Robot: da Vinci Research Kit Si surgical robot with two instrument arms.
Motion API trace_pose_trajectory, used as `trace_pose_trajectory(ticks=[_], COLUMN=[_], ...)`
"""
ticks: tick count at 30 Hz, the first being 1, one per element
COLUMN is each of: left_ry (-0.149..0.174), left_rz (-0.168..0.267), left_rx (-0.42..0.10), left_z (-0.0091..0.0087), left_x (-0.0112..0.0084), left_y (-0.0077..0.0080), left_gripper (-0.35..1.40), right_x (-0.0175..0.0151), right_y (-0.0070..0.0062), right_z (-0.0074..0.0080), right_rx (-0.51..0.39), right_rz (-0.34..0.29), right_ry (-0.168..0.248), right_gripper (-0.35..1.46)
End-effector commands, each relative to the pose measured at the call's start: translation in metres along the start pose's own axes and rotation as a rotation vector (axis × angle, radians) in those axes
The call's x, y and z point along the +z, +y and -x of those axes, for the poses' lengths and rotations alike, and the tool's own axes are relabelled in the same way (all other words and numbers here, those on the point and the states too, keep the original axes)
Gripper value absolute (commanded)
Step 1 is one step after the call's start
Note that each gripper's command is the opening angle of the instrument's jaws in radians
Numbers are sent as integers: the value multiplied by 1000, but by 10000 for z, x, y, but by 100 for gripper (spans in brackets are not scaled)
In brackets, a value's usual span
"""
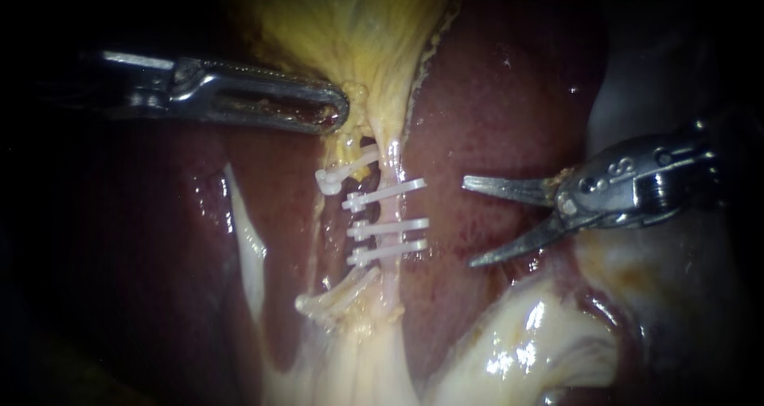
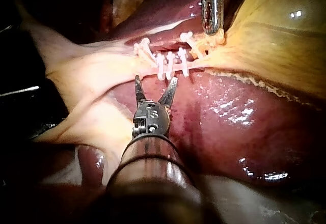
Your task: Go to the cutting position right tube
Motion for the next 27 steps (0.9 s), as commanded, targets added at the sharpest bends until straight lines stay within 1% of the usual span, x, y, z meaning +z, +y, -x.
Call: trace_pose_trajectory(ticks=[1, 5, 6, 8, 11, 12, 14, 16, 18, 19, 21, 22, 25, 27], left_ry=[0, 4, 7, 5, -3, -2, -10, -15, -15, -16, -17, -17, -17, -17], left_rz=[0, -7, -13, -8, 12, 18, 24, 27, 28, 29, 31, 31, 31, 32], left_rx=[0, -1, -1, -4, -9, -11, -16, -17, -17, -16, -16, -15, -16, -16], left_z=[0, 3, 4, 9, 19, 23, 30, 32, 30, 29, 27, 27, 26, 26], left_x=[-2, -14, -20, -35, -57, -63, -74, -78, -77, -76, -74, -74, -74, -74], left_y=[0, -1, -1, -2, 1, 2, 5, 7, 7, 7, 6, 6, 6, 5], left_gripper=[-35, -35, -35, -35, -35, -35, -35, -35, -35, -35, -35, -35, -35, -35], right_x=[0, 1, 1, 2, 3, 3, 3, 5, 6, 7, 11, 15, 24, 32], right_y=[0, 0, 0, 0, 0, 0, 0, 0, 1, 1, 2, 3, 4, 5], right_z=[0, 0, 0, -1, -1, -1, -1, -2, -3, -4, -6, -7, -9, -8], right_rx=[0, 0, 0, 0, 0, 0, -6, 1, 19, 54, 115, 142, 224, 275], right_rz=[-1, -9, -9, -15, -21, -23, -26, -35, -49, -69, -114, -153, -193, -219], right_ry=[0, 1, 1, 3, 4, 4, 5, 6, 9, 9, 25, 38, 58, 59], right_gripper=[142, 142, 142, 142, 140, 140, 140, 140, 140, 140, 138, 138, 138, 138])
